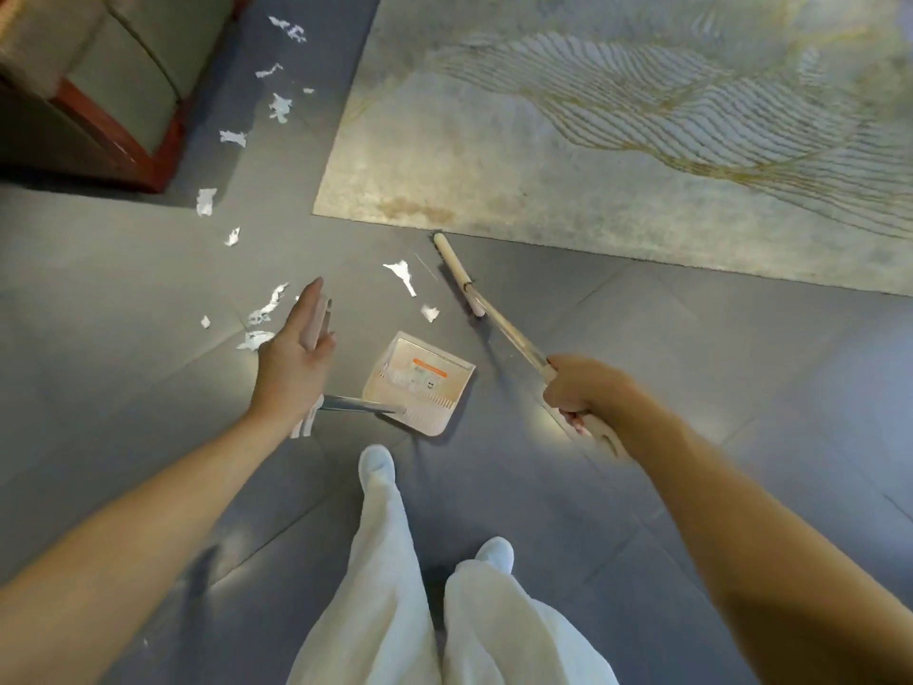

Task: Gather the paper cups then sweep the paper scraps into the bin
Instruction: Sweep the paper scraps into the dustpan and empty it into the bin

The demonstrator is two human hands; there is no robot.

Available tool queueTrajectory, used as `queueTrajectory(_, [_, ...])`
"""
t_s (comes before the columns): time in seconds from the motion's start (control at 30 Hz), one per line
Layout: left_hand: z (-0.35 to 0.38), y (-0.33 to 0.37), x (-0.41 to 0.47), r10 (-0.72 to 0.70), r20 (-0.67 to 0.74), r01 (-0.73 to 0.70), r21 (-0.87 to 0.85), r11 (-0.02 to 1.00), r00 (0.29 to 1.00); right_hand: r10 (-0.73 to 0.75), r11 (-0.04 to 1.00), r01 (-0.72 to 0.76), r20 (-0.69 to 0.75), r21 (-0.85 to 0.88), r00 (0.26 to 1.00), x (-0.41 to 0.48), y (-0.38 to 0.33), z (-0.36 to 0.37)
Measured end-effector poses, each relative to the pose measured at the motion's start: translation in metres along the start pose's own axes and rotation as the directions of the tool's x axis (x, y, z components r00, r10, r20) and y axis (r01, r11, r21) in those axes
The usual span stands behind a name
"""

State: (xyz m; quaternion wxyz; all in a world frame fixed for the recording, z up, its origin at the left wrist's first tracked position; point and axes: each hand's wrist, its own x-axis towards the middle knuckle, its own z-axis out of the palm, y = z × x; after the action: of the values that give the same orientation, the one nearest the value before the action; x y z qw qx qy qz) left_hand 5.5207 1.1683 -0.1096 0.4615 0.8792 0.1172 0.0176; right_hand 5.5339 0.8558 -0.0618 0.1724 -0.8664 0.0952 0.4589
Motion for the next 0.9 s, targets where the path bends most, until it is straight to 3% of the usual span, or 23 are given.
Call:
queueTrajectory(0.17, [-0.009,-0.015,0.051,-0.051,-0.055,0.05,-0.019,0.999,0.997,-0.036,0.98,0.032,-0.017,-0.198,0.999,0.056,-0.082,-0.023])
queueTrajectory(0.4, [-0.018,-0.02,0.149,-0.162,-0.072,0.161,-0.03,0.987,0.984,-0.024,0.976,0.007,-0.076,-0.218,0.997,0.126,-0.166,-0.042])
queueTrajectory(0.63, [-0.012,-0.005,0.192,-0.186,-0.025,0.184,-0.063,0.981,0.982,-0.014,0.982,0.044,0.162,-0.182,0.987,0.114,-0.184,-0.032])
queueTrajectory(0.77, [-0.012,-0.005,0.19,-0.193,-0.047,0.19,-0.05,0.98,0.98,-0.005,0.998,0.026,0.295,-0.065,0.956,0.084,-0.161,-0.065])
queueTrajectory(0.9, [-0.027,-0.016,0.177,-0.209,-0.054,0.207,-0.035,0.978,0.977,-0.017,1.0,0.009,0.321,0.025,0.947,0.071,-0.147,-0.104])
